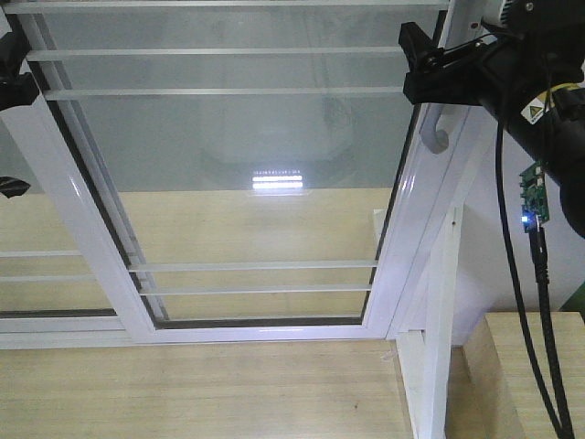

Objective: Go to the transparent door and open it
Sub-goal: 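Raise the right gripper open toward the silver door handle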

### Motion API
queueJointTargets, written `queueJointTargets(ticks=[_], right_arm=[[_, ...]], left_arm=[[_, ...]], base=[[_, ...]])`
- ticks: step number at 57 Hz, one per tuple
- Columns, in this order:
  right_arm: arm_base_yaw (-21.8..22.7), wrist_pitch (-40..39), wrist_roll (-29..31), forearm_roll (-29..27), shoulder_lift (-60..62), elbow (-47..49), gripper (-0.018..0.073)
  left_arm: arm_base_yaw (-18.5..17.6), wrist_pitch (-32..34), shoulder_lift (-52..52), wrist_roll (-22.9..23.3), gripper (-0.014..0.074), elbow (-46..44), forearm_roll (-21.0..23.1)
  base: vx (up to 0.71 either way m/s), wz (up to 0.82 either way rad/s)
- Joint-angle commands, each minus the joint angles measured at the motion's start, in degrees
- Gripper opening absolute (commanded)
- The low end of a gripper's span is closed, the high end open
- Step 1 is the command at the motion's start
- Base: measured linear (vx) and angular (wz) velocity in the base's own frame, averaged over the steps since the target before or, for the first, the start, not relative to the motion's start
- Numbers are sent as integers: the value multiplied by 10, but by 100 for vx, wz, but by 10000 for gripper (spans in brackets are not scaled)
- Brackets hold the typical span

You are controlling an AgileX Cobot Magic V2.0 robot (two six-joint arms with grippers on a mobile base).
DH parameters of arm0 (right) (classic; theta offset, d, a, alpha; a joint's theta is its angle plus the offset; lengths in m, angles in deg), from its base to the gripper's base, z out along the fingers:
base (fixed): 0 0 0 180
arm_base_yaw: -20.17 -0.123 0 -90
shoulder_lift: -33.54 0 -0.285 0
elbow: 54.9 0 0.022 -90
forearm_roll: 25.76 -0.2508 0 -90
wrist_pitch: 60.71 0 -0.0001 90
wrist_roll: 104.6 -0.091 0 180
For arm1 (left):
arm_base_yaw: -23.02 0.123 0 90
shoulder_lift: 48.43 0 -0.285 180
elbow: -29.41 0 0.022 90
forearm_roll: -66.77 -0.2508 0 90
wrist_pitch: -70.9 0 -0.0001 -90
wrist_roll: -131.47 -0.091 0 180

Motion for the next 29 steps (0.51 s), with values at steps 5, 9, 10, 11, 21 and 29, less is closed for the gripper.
queueJointTargets(ticks=[5,9,10,11,21,29], right_arm=[[3,-51,8,-6,16,21,715],[8,-51,24,-22,16,21,701],[11,-51,25,-30,16,21,697],[15,-50,25,-38,16,21,692],[64,-23,20,-71,16,21,660],[76,-7,20,-35,5,21,637]], left_arm=[[-1,51,14,4,629,-20,5],[-1,49,14,4,622,-20,5],[-1,49,14,4,621,-20,5],[-1,49,14,4,617,-20,5],[-1,47,14,4,588,-20,5],[-1,48,14,4,578,-20,5]], base=[[0,0],[0,0],[0,0],[0,0],[0,0],[0,0]])
